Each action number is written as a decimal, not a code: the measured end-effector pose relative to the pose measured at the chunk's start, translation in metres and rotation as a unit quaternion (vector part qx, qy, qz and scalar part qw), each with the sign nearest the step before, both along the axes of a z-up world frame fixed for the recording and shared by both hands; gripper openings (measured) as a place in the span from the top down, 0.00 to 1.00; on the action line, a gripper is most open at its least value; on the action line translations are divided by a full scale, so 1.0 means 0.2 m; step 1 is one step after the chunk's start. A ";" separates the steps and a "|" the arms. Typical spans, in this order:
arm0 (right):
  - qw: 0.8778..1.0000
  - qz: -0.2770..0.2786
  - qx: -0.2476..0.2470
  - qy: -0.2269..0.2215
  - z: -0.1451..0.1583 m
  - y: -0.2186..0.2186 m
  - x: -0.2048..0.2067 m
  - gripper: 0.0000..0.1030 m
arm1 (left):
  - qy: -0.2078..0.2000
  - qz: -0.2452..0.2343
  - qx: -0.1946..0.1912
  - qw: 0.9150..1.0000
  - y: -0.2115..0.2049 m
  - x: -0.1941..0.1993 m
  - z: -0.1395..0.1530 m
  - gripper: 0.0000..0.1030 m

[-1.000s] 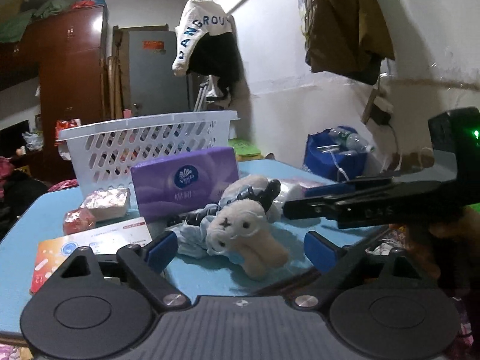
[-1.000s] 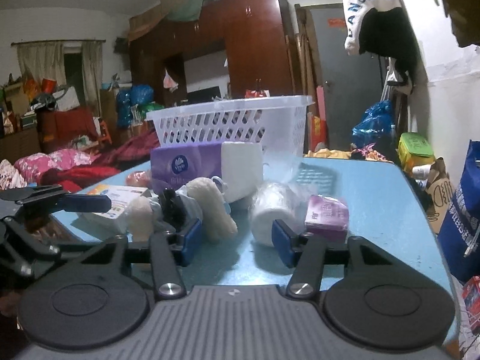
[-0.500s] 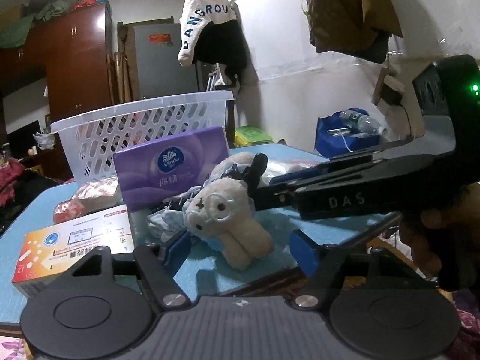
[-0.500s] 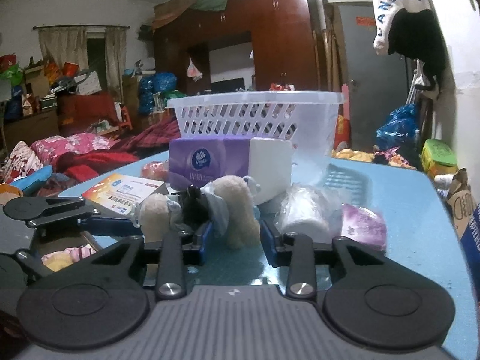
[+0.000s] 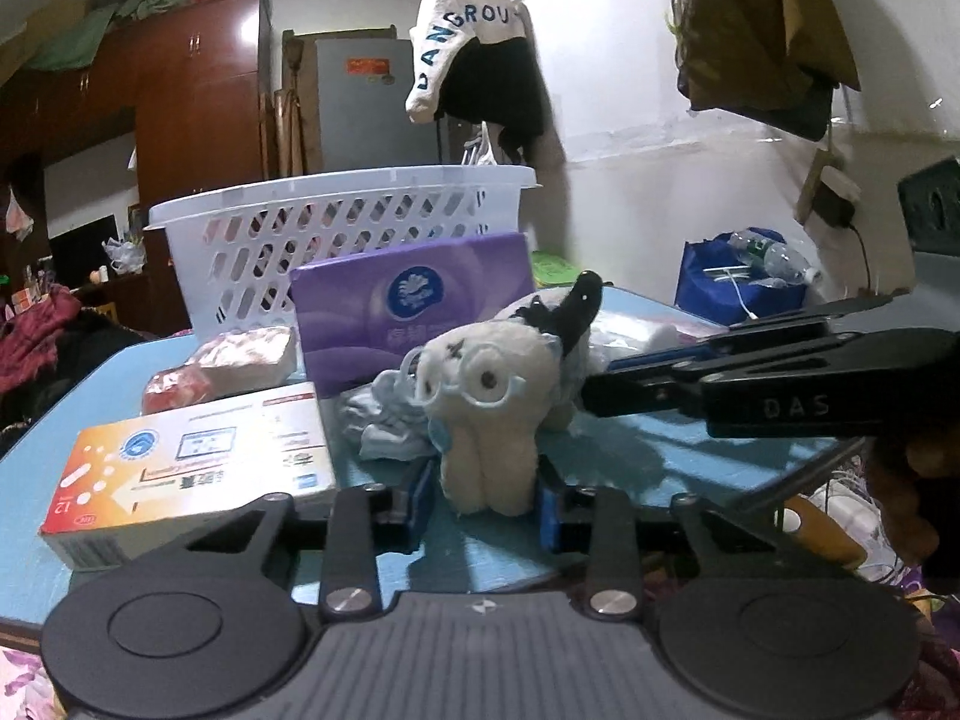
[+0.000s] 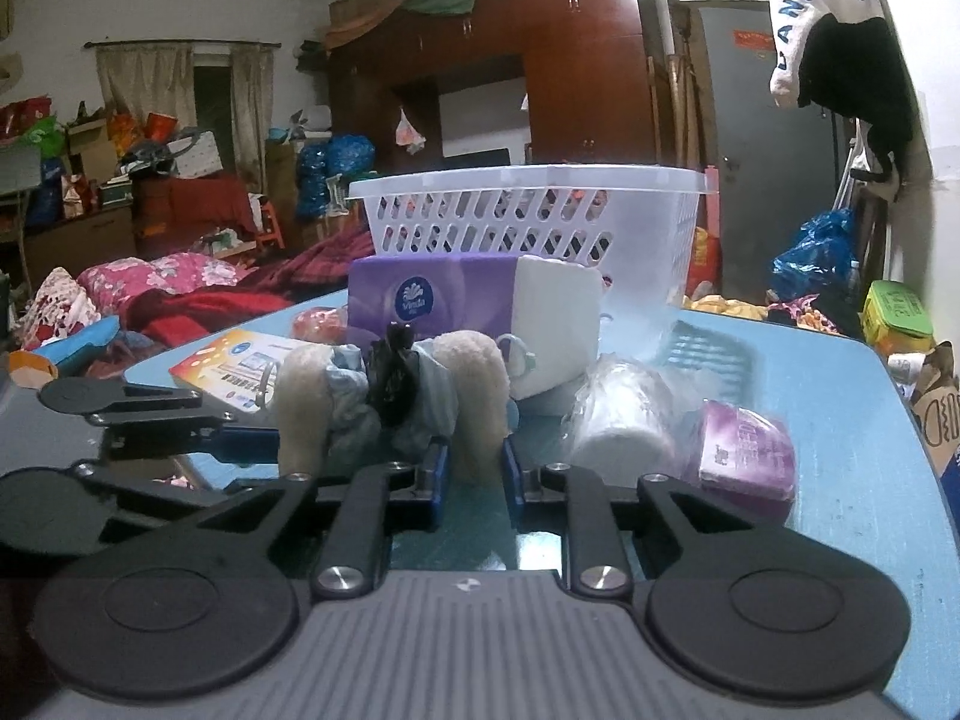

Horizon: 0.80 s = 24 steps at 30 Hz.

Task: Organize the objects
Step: 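Close the left tool on the white plush toy while the right tool also grips it, then lift the plush toy with both tools and carry it over the basket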

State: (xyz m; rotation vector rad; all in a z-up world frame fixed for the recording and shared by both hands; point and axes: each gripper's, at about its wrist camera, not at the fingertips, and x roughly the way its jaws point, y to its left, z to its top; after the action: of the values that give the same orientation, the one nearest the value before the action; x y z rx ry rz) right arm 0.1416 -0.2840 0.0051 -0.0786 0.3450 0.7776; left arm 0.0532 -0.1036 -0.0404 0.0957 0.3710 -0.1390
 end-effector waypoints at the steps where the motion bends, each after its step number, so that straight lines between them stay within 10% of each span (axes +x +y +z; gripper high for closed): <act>1: 1.000 -0.004 -0.003 -0.002 0.00 0.00 0.00 0.78 | 0.001 -0.002 -0.003 1.000 0.01 0.00 0.00 0.67; 24: 0.998 -0.008 0.007 -0.061 0.07 0.03 -0.17 0.87 | -0.076 -0.034 -0.003 0.997 0.06 -0.16 0.12 0.71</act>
State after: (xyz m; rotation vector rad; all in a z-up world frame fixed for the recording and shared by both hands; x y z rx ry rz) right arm 0.1083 -0.2789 0.0184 -0.1107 0.2240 0.7564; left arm 0.0206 -0.0919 -0.0170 0.1121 0.2150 -0.1985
